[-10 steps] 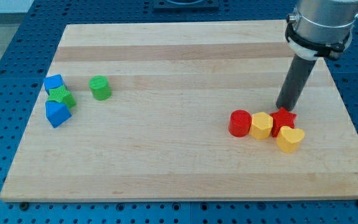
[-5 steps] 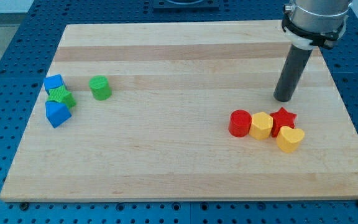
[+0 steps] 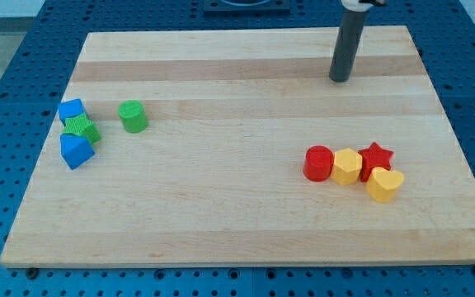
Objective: Push blue cube along with green star towards bottom center
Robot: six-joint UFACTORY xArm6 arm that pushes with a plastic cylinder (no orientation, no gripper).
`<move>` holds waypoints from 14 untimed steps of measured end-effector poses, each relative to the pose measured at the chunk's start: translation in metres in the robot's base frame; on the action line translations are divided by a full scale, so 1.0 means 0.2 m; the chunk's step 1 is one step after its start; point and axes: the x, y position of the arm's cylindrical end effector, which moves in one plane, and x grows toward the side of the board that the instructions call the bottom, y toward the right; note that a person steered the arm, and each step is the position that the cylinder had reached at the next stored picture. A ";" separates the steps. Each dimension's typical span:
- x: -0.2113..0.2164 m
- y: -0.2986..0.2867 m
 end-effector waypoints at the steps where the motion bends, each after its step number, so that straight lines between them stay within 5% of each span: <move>1: -0.13 -0.11; 5: -0.17 -1.62; 7: 0.20 -2.23; 14: 1.11 -1.61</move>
